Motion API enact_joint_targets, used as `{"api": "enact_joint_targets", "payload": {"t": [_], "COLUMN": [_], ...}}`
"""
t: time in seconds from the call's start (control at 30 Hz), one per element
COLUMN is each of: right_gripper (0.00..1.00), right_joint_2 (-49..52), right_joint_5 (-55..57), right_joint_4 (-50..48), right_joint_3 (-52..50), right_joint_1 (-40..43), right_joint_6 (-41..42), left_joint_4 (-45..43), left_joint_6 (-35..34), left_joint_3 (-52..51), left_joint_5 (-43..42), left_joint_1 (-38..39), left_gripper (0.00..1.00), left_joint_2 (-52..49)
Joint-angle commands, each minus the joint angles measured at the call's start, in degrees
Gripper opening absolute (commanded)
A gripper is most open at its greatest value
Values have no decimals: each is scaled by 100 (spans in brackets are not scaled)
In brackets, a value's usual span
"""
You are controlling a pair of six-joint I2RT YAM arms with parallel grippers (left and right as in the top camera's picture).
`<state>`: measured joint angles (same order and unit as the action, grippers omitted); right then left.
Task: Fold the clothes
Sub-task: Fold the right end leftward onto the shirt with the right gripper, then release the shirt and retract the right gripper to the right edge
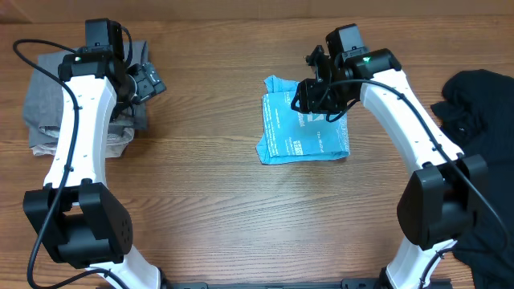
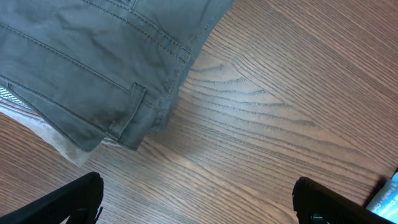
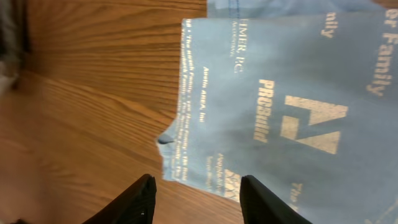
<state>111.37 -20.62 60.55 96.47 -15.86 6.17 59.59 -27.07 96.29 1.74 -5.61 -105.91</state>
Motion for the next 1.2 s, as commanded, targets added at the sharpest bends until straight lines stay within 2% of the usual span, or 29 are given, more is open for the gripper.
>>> {"api": "enact_joint_targets", "payload": {"t": [0.0,0.03,0.07,0.23,0.43,0.67,0.87,1.0,1.17], "right_gripper": [25,6,4,4,4,4,4,4,4], "right_joint_2": [92,96,94,96,96,96,96,11,-455], "right_joint_5": [1113,1261,1191,302,50,-37,439,-96,-769], "right_joint_4": [79,229,313,479,177,-1023,-2406,-2135,-1401], "right_joint_3": [57,55,55,-98,-859,-2422,-3558,-3333,-2321], "right_joint_1": [-57,46,138,643,1027,1113,1113,1110,1113], "right_joint_6": [-398,-398,-400,-568,-603,-592,-118,-437,-750], "left_joint_4": [-4,-4,-4,-4,-4,-4,-4,-4,-4], "left_joint_6": [-61,-61,-61,-61,-61,-61,-61,-61,-61], "left_joint_3": [133,133,133,133,133,133,133,133,133], "left_joint_5": [15,15,15,15,15,15,15,15,15], "left_joint_1": [37,37,37,37,37,37,37,37,37], "left_gripper": [100,100,100,100,100,100,100,100,100], "left_joint_2": [144,144,144,144,144,144,144,144,144]}}
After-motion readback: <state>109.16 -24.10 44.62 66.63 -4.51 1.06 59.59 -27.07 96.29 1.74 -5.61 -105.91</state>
